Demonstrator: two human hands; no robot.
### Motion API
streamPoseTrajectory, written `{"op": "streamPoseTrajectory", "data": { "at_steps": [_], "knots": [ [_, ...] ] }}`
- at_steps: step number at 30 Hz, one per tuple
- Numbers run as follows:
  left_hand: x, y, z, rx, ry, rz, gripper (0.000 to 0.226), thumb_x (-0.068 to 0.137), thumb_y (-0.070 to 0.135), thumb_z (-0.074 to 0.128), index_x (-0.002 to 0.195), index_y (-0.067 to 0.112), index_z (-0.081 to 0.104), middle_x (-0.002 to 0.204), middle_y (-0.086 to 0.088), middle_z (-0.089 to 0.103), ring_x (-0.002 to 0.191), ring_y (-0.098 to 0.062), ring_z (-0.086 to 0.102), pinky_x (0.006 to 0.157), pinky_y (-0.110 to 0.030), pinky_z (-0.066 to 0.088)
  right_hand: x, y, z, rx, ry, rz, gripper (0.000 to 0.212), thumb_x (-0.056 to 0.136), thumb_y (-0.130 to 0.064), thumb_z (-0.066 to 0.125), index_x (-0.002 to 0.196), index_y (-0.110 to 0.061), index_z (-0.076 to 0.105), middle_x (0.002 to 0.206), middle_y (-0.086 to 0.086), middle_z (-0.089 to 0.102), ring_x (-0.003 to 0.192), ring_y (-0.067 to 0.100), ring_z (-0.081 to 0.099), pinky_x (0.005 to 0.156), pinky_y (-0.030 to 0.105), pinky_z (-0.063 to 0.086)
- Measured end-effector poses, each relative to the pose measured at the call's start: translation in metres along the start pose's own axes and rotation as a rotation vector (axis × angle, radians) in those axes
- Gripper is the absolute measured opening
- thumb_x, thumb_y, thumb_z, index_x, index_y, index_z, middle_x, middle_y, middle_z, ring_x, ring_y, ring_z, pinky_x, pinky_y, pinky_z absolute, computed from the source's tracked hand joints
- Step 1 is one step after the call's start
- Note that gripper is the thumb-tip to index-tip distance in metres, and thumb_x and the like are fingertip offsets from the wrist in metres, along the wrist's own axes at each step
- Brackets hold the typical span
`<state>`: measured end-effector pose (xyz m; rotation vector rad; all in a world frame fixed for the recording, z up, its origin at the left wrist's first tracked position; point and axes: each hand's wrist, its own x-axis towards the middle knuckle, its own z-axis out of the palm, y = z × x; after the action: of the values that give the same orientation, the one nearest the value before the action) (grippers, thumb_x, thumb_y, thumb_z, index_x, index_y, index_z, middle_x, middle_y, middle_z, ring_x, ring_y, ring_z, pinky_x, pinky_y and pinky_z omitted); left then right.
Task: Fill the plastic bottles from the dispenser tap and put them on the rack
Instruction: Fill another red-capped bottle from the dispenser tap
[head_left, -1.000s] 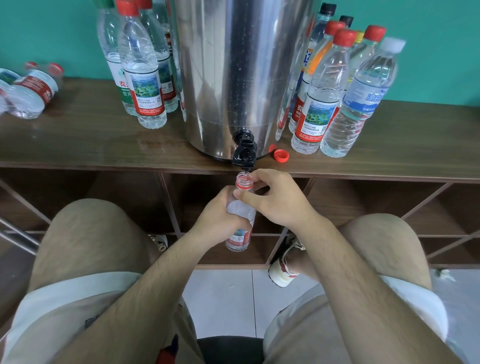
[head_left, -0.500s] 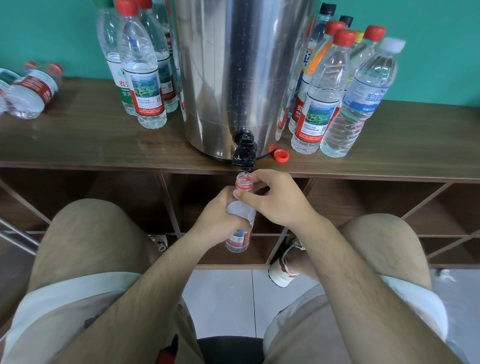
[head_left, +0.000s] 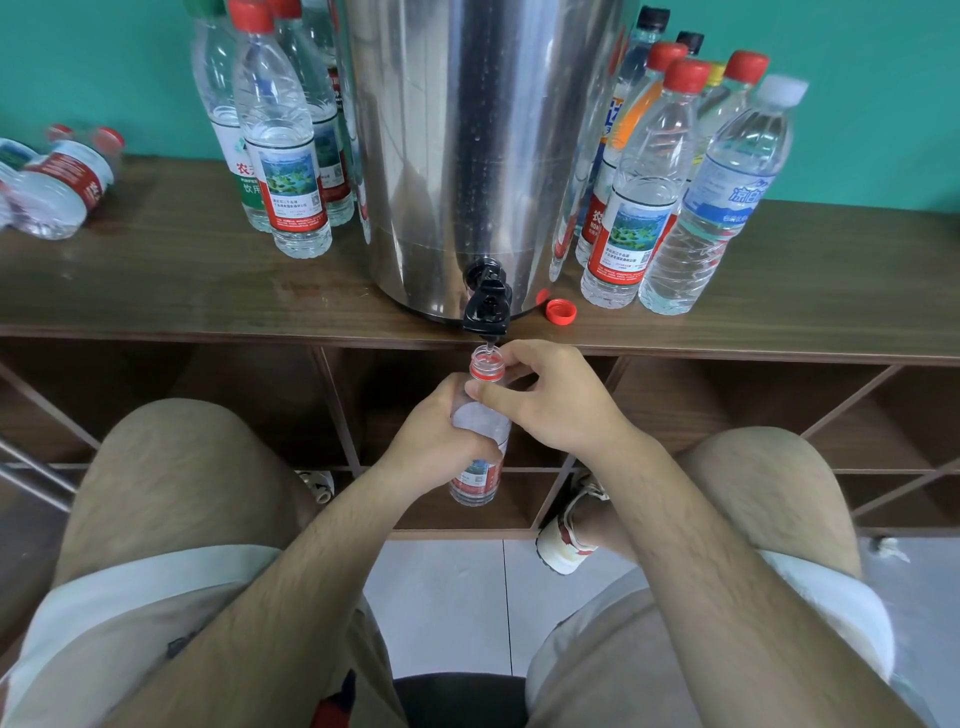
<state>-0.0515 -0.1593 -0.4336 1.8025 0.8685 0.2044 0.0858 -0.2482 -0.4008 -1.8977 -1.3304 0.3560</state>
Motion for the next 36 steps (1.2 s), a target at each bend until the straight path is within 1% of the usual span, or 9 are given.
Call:
{"op": "streamPoseTrajectory", "data": {
  "at_steps": [2,8,12,21,29,36],
  "knots": [
    [-0.0002,0.0002,0.0004,0.004,0.004,-0.001,0.077,0.078,0.009,0.085,0.141,0.030,0.046,0.132,0.003,0.061,0.124,-0.021,0.059,0.100,-0.040,0.053,-0.0003,-0.0001,-0.0001,0.001,0.000,-0.001,0.027,0.089,-0.042,0.080,0.107,-0.023,0.078,0.099,-0.010,0.075,0.094,0.008,0.070,0.086,0.044,0.058],
    [-0.0012,0.0021,0.0005,0.018,0.006,-0.006,0.078,0.079,0.007,0.084,0.143,0.029,0.045,0.135,0.002,0.060,0.127,-0.022,0.058,0.104,-0.043,0.052,0.0000,-0.0002,0.0001,-0.008,-0.010,-0.002,0.025,0.089,-0.043,0.079,0.106,-0.023,0.078,0.099,-0.010,0.075,0.094,0.007,0.069,0.086,0.044,0.058],
    [-0.0020,0.0036,0.0007,0.014,0.003,-0.012,0.078,0.080,0.006,0.083,0.144,0.027,0.044,0.135,-0.001,0.060,0.128,-0.024,0.058,0.109,-0.051,0.051,-0.0005,0.0000,-0.0004,0.009,-0.012,-0.001,0.026,0.089,-0.041,0.080,0.107,-0.023,0.078,0.099,-0.010,0.075,0.095,0.008,0.070,0.087,0.044,0.058],
    [-0.0013,0.0035,0.0009,0.039,0.014,-0.018,0.078,0.079,0.009,0.085,0.143,0.029,0.044,0.134,0.002,0.060,0.126,-0.022,0.058,0.105,-0.044,0.053,-0.0005,-0.0007,-0.0006,0.000,-0.015,0.002,0.026,0.090,-0.043,0.079,0.106,-0.023,0.078,0.098,-0.011,0.076,0.093,0.007,0.069,0.086,0.043,0.059],
    [-0.0007,0.0041,0.0014,0.052,0.019,-0.020,0.079,0.080,0.011,0.085,0.144,0.028,0.044,0.136,0.001,0.060,0.127,-0.023,0.058,0.107,-0.048,0.053,-0.0010,-0.0013,-0.0012,-0.004,-0.012,-0.002,0.024,0.090,-0.043,0.079,0.105,-0.024,0.078,0.096,-0.012,0.076,0.093,0.006,0.069,0.085,0.041,0.059],
    [-0.0003,0.0027,0.0010,0.040,0.006,-0.014,0.079,0.079,0.010,0.085,0.144,0.029,0.044,0.136,0.002,0.060,0.127,-0.022,0.058,0.107,-0.048,0.052,-0.0013,-0.0016,-0.0008,-0.023,-0.008,-0.011,0.025,0.091,-0.044,0.078,0.106,-0.024,0.078,0.097,-0.013,0.075,0.092,0.005,0.069,0.084,0.040,0.059]
  ]
}}
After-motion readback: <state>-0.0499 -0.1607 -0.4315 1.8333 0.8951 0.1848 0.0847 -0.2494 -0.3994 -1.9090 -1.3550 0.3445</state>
